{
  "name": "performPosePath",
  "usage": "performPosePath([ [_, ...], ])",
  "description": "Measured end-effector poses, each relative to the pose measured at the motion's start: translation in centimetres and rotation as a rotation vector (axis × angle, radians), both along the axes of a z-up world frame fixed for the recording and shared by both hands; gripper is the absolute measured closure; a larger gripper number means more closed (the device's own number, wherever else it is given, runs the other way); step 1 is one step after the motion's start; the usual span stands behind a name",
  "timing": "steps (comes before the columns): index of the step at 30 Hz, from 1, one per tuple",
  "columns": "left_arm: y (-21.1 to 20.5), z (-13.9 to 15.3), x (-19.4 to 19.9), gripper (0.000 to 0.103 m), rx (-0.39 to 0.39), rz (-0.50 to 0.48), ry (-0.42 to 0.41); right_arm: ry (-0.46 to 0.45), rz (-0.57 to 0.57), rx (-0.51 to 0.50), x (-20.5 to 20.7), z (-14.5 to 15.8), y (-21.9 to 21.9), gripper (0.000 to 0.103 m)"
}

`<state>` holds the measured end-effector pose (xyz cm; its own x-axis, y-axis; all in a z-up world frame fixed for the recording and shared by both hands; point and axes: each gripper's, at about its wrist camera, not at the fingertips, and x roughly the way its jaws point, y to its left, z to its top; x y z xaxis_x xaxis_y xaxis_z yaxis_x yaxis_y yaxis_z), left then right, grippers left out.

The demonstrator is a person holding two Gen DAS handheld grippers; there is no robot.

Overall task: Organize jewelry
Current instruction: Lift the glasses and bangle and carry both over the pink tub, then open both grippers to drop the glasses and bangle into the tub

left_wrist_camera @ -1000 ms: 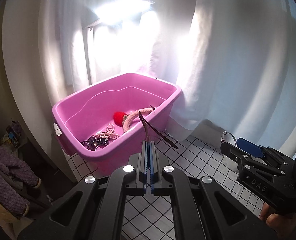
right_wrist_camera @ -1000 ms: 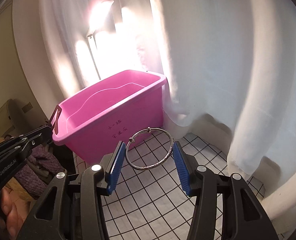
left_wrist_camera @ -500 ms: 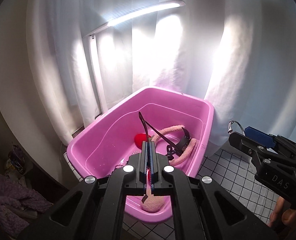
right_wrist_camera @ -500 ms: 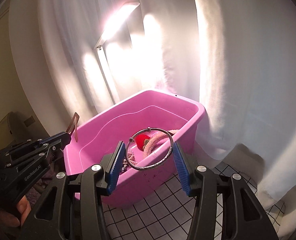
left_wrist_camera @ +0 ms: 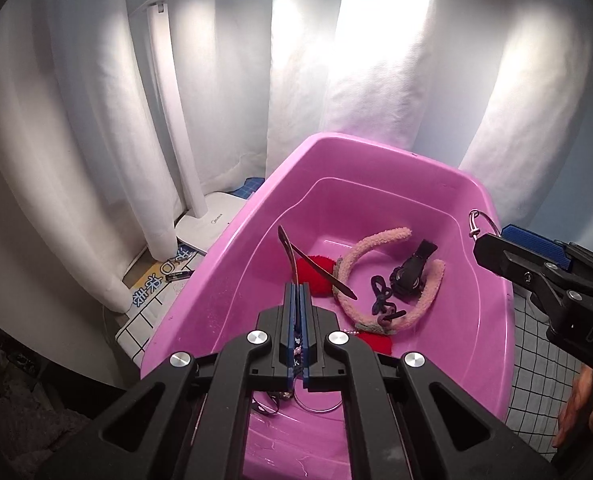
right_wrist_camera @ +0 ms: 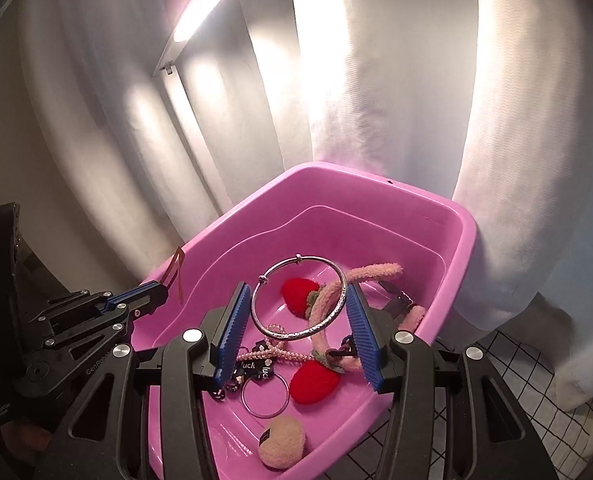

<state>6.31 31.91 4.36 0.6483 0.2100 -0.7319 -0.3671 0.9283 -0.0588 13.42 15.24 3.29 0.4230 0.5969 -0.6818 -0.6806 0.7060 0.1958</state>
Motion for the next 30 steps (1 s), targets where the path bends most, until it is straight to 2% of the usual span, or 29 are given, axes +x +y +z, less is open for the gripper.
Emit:
performPosePath([
  [9, 0.5, -2.5, 2.7, 0.100, -0.032, -0.026, 0.113, 0.082, 0.021, -0.130, 2.6, -2.2, 3.3, 0.055],
  [10, 0.7, -2.7, 2.8, 0.099, -0.038, -0.021, 0.127, 0.083, 0.022, -0.145, 2.8, -2.4, 3.5, 0.055],
  [12, 0.9, -3.0, 2.8, 0.090, -0.050, -0.009, 0.147, 0.088, 0.012, -0.180, 3.2, -2.6, 3.7, 0.054],
  [13, 1.0, -3.0, 2.7, 0.071, -0.051, -0.001, 0.154, 0.087, -0.006, -0.186, 3.5, -2.5, 3.6, 0.047],
  [14, 1.1, -3.0, 2.6, 0.031, -0.048, 0.010, 0.158, 0.085, -0.023, -0.179, 3.6, -2.3, 3.3, 0.040],
  [15, 1.3, -2.8, 2.3, 0.014, -0.039, 0.028, 0.148, 0.086, -0.034, -0.165, 3.7, -2.1, 3.1, 0.039],
  [16, 1.3, -2.4, 1.9, 0.009, -0.025, 0.042, 0.121, 0.085, -0.040, -0.151, 3.8, -1.8, 2.8, 0.037],
  [18, 1.1, -1.8, 1.6, 0.008, 0.007, 0.045, 0.115, 0.068, -0.052, -0.145, 3.7, -1.2, 2.3, 0.037],
  [30, -0.3, -1.1, 1.1, 0.007, 0.023, 0.067, 0.146, 0.040, -0.094, -0.126, 1.2, -0.4, 0.3, 0.034],
])
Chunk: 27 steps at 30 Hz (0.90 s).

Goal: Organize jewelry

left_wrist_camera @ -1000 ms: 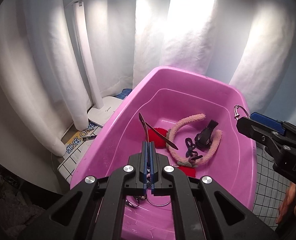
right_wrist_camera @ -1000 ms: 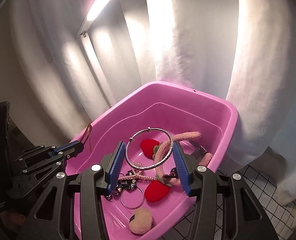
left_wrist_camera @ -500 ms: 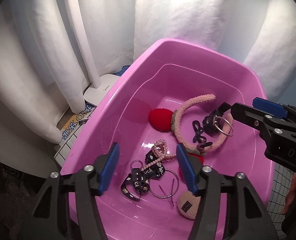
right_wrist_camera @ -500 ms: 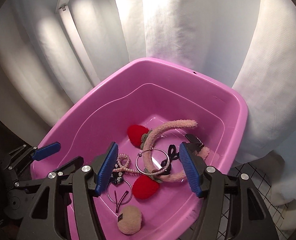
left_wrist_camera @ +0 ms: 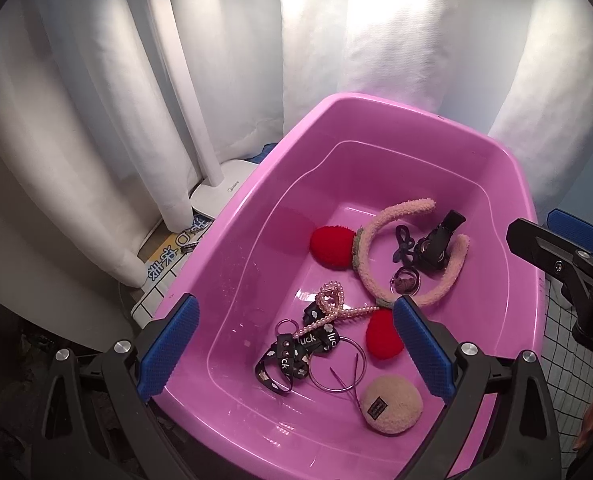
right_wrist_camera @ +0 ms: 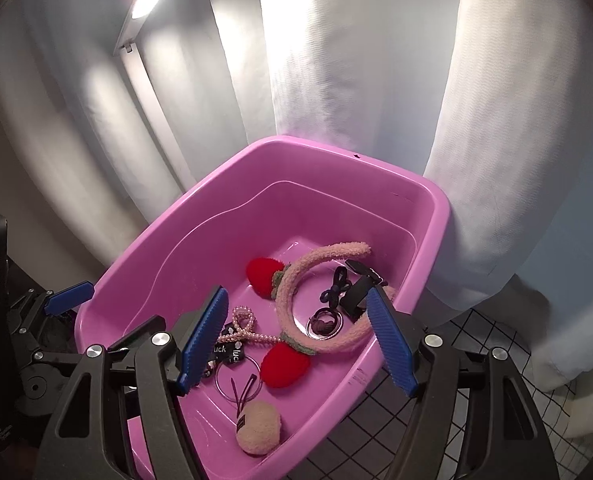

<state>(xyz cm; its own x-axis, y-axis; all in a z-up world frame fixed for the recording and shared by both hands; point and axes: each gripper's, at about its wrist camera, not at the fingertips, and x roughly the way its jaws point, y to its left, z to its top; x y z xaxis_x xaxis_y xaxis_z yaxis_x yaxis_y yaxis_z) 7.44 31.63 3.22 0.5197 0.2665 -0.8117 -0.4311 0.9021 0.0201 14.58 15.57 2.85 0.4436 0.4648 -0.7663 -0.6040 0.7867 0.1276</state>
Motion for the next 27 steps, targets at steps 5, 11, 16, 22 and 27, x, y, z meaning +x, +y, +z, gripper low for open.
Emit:
performPosePath([
  [5, -0.6, 0.3, 0.0, 0.007, -0.007, -0.006, 0.001, -0.006, -0.006, -0.010, -1.0, -0.1, -0.7, 0.034],
  [11, -0.9, 0.5, -0.2, 0.007, -0.025, -0.002, -0.001, -0.013, -0.005, -0.020, -2.2, -0.2, -1.3, 0.034],
  [16, -1.0, 0.6, -0.4, 0.007, -0.029, 0.008, 0.001, -0.028, -0.010, -0.034, -3.1, -0.3, -1.8, 0.034],
  [22, -0.6, 0.7, -0.6, 0.007, -0.055, 0.017, -0.002, -0.027, -0.009, -0.047, -3.7, -0.6, -2.2, 0.034],
  [27, -0.5, 0.8, -0.6, 0.007, -0.053, 0.027, -0.003, -0.042, -0.007, -0.053, -4.2, -0.3, -2.2, 0.034],
])
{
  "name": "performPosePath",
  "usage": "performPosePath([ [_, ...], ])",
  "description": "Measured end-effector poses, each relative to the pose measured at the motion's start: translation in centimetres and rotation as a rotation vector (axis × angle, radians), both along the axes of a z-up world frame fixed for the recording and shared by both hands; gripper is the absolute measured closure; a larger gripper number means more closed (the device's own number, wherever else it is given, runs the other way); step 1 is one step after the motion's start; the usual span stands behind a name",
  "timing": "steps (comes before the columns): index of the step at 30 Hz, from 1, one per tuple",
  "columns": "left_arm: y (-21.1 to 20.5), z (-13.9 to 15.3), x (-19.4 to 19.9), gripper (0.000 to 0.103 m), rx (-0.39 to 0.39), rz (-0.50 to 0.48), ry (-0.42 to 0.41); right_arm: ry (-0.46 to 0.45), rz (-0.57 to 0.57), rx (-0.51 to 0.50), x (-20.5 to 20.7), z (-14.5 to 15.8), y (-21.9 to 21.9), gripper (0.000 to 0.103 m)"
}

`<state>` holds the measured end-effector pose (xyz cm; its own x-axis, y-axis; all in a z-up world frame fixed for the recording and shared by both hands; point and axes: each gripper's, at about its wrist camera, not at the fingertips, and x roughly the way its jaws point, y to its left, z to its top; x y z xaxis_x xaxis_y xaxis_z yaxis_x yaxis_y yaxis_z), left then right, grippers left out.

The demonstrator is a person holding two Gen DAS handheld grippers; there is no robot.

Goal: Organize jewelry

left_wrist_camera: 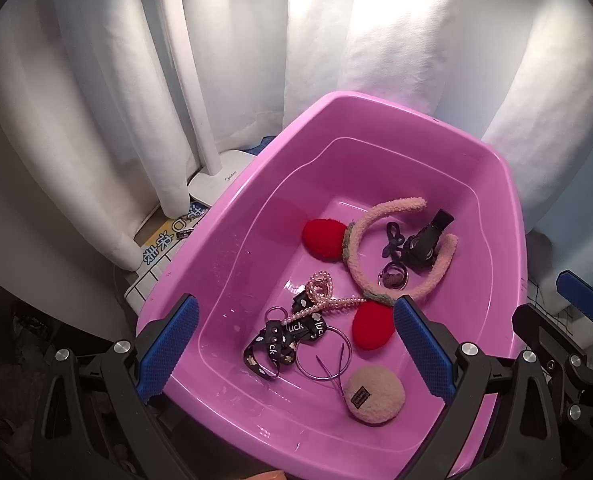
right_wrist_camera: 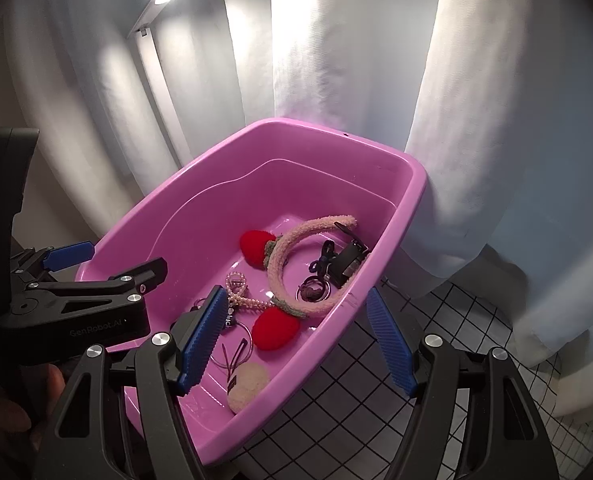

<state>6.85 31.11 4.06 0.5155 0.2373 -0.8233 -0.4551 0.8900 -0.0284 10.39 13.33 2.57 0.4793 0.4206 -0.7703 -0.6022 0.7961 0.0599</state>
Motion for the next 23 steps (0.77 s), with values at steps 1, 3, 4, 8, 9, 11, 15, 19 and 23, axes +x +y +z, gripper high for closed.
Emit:
performPosePath([
  [1, 0.06, 0.03, -0.01, 0.007, -0.001, 0.001, 0.000, -0.003, 0.001, -0.001, -0.04, 0.05, 0.00, 0.034],
  [3, 0.10, 0.09, -0.05, 0.007, 0.001, 0.001, -0.001, -0.006, 0.006, 0.000, -0.24, 0.18, -0.05, 0.034],
  [4, 0.12, 0.12, -0.06, 0.007, 0.002, 0.002, -0.001, -0.006, 0.006, 0.001, -0.30, 0.23, -0.07, 0.034],
  [8, 0.19, 0.16, -0.07, 0.007, 0.004, 0.002, 0.002, -0.006, 0.005, 0.001, -0.38, 0.23, -0.01, 0.034],
  [9, 0.22, 0.21, -0.12, 0.007, 0.005, 0.002, 0.001, -0.007, 0.005, 0.001, -0.42, 0.24, 0.04, 0.034],
  [11, 0.26, 0.34, -0.16, 0.007, 0.012, 0.005, -0.002, -0.007, 0.009, 0.002, -0.50, 0.28, 0.12, 0.034],
  [15, 0.31, 0.46, -0.21, 0.007, 0.012, 0.006, -0.005, -0.006, 0.011, 0.004, -0.56, 0.34, 0.31, 0.034],
  [19, 0.37, 0.62, -0.31, 0.007, 0.014, 0.009, -0.006, -0.003, 0.010, 0.008, -0.53, 0.34, 0.38, 0.034],
  [23, 0.02, 0.79, -0.28, 0.007, 0.026, -0.001, -0.004, -0.008, 0.000, 0.019, -0.60, 0.33, 0.15, 0.034],
])
